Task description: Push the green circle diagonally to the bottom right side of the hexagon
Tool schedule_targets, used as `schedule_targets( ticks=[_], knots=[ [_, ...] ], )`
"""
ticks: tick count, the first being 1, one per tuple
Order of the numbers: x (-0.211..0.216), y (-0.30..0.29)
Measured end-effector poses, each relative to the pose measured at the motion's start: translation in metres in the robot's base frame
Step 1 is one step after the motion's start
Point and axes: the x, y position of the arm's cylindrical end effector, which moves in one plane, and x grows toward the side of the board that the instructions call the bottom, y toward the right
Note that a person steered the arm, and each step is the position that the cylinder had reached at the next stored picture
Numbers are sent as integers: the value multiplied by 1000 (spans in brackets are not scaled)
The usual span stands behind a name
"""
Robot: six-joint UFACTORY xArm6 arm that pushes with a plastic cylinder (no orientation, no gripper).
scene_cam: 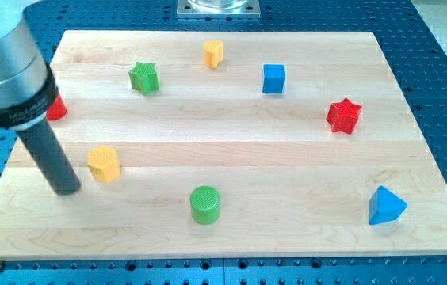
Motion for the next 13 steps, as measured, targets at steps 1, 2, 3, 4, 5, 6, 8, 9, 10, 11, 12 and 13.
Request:
schedule_targets(
  ticks=[1, 2, 3, 4, 5, 6, 8, 9, 10, 11, 12, 13],
  knots=[
    [16, 37],
    [16, 78],
    [16, 94],
    [17, 153],
    [-6, 223],
    [-11, 243],
    [-17, 292],
    [-17, 287],
    [-17, 286],
    [-15, 285],
    [7, 284],
    [28, 295]
  ],
)
